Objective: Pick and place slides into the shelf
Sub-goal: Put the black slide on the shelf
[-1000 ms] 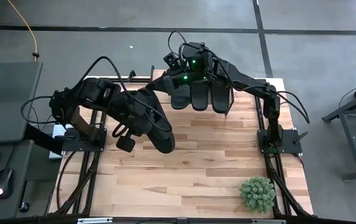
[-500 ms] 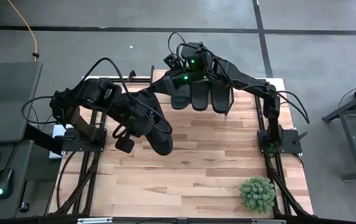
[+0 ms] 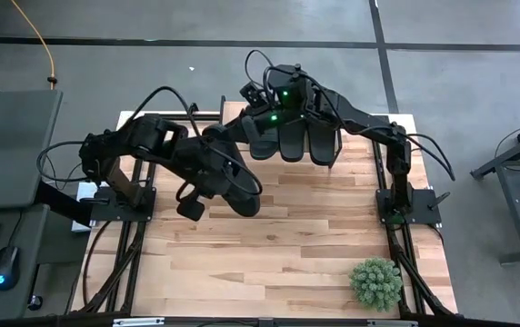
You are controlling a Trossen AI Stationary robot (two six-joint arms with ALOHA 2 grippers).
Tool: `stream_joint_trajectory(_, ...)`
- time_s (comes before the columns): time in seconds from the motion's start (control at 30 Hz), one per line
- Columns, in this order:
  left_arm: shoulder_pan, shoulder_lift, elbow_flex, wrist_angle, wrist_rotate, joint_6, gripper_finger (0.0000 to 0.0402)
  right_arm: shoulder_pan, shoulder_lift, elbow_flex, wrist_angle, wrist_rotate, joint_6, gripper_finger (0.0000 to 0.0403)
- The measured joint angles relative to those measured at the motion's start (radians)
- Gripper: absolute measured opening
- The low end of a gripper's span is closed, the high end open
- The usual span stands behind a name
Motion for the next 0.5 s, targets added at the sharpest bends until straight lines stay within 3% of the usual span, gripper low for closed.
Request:
stream_joint_trajectory(0.33,-0.001,-0.002,0.0,-0.002,0.009,0.027,0.0012,0.022,0.002,0.0,-0.016,0.046,-0.001,0.0269)
stream_joint_trajectory(0.5,-0.001,-0.002,0.0,-0.002,0.01,0.03,0.0012,0.022,0.002,0.001,-0.026,0.06,0.0,0.0239)
